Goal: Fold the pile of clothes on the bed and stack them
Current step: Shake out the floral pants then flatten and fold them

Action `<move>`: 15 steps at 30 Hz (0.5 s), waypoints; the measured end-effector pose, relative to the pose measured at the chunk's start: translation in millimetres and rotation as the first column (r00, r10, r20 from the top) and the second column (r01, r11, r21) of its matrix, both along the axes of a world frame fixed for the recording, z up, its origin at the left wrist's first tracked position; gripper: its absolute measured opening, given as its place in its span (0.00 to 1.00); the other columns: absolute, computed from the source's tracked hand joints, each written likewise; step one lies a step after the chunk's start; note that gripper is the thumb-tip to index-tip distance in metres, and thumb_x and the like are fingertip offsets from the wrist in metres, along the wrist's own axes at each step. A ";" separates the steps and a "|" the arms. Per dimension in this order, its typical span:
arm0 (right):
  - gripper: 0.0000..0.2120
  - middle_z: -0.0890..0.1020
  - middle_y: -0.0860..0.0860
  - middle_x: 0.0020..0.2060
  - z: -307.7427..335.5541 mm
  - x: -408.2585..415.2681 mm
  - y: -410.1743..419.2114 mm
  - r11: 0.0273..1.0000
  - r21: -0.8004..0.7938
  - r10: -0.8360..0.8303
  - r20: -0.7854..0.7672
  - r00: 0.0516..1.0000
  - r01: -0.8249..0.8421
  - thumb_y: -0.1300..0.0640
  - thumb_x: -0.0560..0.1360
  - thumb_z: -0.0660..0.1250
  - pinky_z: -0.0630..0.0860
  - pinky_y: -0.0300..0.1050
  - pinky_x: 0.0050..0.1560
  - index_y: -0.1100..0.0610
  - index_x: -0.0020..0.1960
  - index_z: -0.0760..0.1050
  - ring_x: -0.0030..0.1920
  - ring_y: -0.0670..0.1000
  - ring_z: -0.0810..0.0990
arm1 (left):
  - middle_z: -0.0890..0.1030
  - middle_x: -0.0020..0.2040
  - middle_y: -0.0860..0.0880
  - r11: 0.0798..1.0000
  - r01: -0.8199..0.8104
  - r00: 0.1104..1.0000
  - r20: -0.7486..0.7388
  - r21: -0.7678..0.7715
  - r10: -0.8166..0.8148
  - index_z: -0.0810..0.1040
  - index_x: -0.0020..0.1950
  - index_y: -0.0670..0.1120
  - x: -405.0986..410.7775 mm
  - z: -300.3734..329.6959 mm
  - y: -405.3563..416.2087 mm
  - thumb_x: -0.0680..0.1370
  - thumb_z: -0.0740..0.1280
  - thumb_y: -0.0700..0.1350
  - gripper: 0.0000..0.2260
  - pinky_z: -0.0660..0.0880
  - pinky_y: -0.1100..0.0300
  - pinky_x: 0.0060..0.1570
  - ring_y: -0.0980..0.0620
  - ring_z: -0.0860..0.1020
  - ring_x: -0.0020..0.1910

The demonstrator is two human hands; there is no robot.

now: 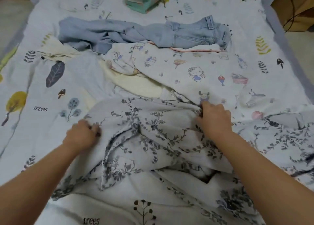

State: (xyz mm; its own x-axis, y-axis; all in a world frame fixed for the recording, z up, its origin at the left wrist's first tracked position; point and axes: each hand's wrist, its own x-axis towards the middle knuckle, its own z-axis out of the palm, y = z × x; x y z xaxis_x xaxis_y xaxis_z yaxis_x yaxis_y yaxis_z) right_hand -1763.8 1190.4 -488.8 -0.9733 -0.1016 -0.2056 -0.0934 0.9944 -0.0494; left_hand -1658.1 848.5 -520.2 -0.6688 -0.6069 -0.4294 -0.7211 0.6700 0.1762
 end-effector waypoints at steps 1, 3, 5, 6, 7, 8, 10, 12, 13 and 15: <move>0.15 0.77 0.56 0.55 -3.6 3.7 -1.2 0.995 0.090 0.045 0.012 0.999 -0.046 0.55 0.78 0.61 0.67 0.51 0.53 0.57 0.63 0.67 0.56 0.58 0.71 | 0.77 0.53 0.32 0.998 -0.053 0.997 0.058 0.043 0.051 0.74 0.51 0.35 12.5 -11.2 -2.7 0.78 0.62 0.55 0.21 0.71 0.49 0.52 0.34 0.76 0.52; 0.11 0.78 0.56 0.53 -8.3 10.4 -3.5 0.973 0.196 0.122 0.027 0.992 -0.125 0.58 0.78 0.60 0.68 0.49 0.50 0.58 0.60 0.68 0.54 0.57 0.73 | 0.77 0.51 0.33 0.992 -0.123 0.990 0.078 0.022 0.121 0.75 0.48 0.36 29.4 -19.4 -8.5 0.75 0.65 0.58 0.23 0.71 0.49 0.51 0.35 0.75 0.51; 0.08 0.79 0.55 0.50 -10.0 16.0 -5.7 0.955 0.235 0.177 0.031 0.984 -0.179 0.61 0.77 0.60 0.65 0.46 0.42 0.58 0.56 0.70 0.52 0.56 0.74 | 0.74 0.56 0.32 0.970 -0.242 0.969 0.051 0.035 0.240 0.71 0.56 0.36 36.8 -20.4 -17.6 0.72 0.69 0.57 0.26 0.70 0.47 0.53 0.34 0.73 0.55; 0.08 0.79 0.55 0.48 -9.2 17.8 -6.0 0.957 0.228 0.184 0.008 0.983 -0.181 0.63 0.76 0.60 0.63 0.45 0.39 0.58 0.55 0.71 0.50 0.56 0.74 | 0.74 0.56 0.33 0.958 -0.271 0.963 0.043 0.098 0.268 0.70 0.57 0.37 38.9 -19.0 -22.4 0.72 0.71 0.54 0.25 0.70 0.48 0.51 0.36 0.73 0.53; 0.09 0.79 0.56 0.45 -7.4 17.8 -5.4 0.966 0.202 0.172 -0.036 0.984 -0.162 0.65 0.75 0.60 0.62 0.45 0.37 0.60 0.55 0.72 0.48 0.57 0.74 | 0.76 0.55 0.34 0.954 -0.248 0.969 0.036 0.168 0.245 0.70 0.55 0.38 40.3 -15.6 -27.5 0.72 0.72 0.50 0.21 0.70 0.50 0.47 0.39 0.74 0.48; 0.09 0.79 0.58 0.44 -4.7 16.5 -3.2 0.977 0.163 0.151 -0.099 0.983 -0.134 0.67 0.74 0.60 0.61 0.45 0.35 0.61 0.54 0.73 0.46 0.58 0.74 | 0.77 0.53 0.34 0.958 -0.200 0.980 0.017 0.204 0.201 0.71 0.51 0.39 40.8 -10.8 -33.7 0.73 0.72 0.46 0.15 0.69 0.53 0.41 0.41 0.74 0.43; 0.09 0.77 0.61 0.41 3.3 10.4 2.5 0.995 0.076 0.083 -0.234 0.969 -0.067 0.71 0.72 0.60 0.61 0.46 0.32 0.65 0.50 0.74 0.43 0.60 0.72 | 0.79 0.47 0.34 0.991 -0.060 0.991 -0.112 0.123 0.073 0.73 0.46 0.40 35.9 2.6 -50.4 0.72 0.72 0.40 0.09 0.67 0.54 0.39 0.41 0.75 0.40; 0.08 0.75 0.63 0.39 9.2 0.3 7.2 1.000 -0.021 -0.012 -0.347 0.938 0.005 0.74 0.70 0.60 0.59 0.47 0.32 0.68 0.47 0.74 0.42 0.61 0.72 | 0.79 0.41 0.36 0.997 0.031 0.966 -0.254 -0.069 -0.048 0.73 0.45 0.41 24.2 22.2 -65.0 0.71 0.73 0.41 0.10 0.66 0.52 0.39 0.36 0.76 0.43; 0.08 0.74 0.64 0.40 11.2 -5.2 7.5 0.998 -0.055 -0.054 -0.369 0.928 0.037 0.74 0.70 0.59 0.59 0.47 0.32 0.68 0.47 0.74 0.42 0.62 0.71 | 0.78 0.39 0.37 0.990 0.029 0.946 -0.316 -0.141 -0.073 0.73 0.45 0.41 16.9 31.3 -70.6 0.71 0.73 0.43 0.12 0.67 0.51 0.39 0.35 0.76 0.42; 0.10 0.73 0.66 0.44 11.1 -12.0 3.6 0.993 -0.081 -0.110 -0.345 0.932 0.087 0.74 0.71 0.59 0.61 0.49 0.35 0.68 0.50 0.72 0.45 0.63 0.70 | 0.79 0.44 0.37 0.981 -0.042 0.903 -0.426 -0.191 -0.044 0.73 0.52 0.41 3.1 43.1 -76.3 0.70 0.74 0.46 0.17 0.71 0.48 0.42 0.35 0.77 0.46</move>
